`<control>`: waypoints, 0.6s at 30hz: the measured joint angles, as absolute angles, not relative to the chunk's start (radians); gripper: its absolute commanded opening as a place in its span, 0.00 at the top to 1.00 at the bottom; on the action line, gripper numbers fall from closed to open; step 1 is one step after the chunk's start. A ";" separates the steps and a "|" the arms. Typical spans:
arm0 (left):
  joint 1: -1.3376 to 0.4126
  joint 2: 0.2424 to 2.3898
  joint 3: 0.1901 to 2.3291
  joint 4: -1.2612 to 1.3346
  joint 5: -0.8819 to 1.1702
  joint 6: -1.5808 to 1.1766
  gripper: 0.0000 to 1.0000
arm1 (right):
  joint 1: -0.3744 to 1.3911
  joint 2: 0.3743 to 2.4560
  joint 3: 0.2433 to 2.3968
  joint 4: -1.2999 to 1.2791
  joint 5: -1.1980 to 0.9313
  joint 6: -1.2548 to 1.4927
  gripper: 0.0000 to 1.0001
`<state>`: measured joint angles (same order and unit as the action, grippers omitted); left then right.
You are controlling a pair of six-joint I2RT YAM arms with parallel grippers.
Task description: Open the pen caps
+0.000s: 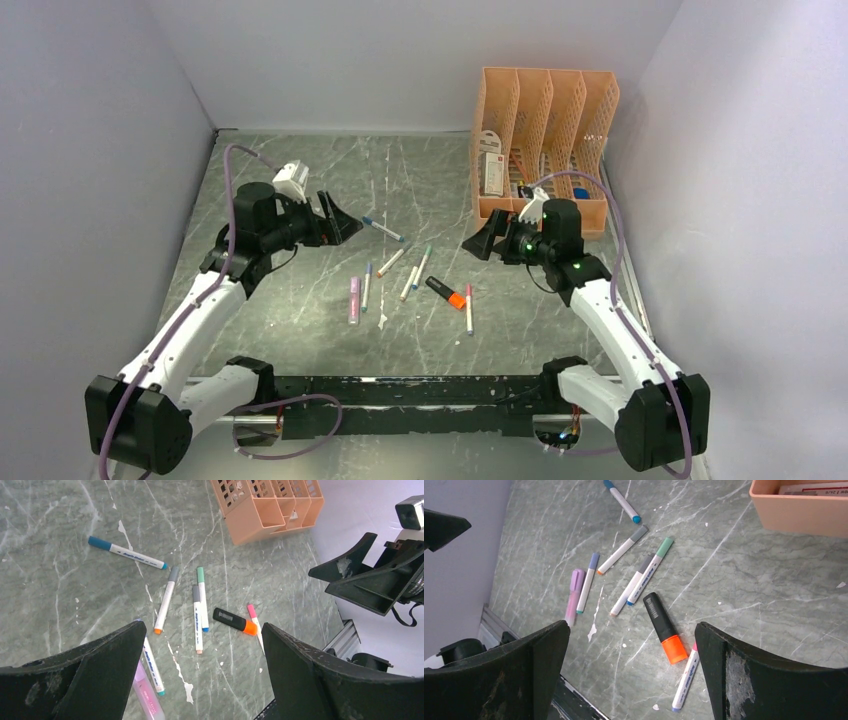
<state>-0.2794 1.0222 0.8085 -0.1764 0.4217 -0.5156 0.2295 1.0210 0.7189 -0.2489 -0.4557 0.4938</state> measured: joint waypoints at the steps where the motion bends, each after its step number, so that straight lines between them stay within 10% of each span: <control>1: -0.279 1.022 0.809 -0.177 0.423 -0.515 0.01 | 0.229 1.016 0.717 -0.250 -0.455 0.495 0.00; 18: -0.280 1.055 0.861 -0.328 0.352 -0.514 0.01 | 0.228 1.065 0.662 -0.142 -0.626 0.576 0.00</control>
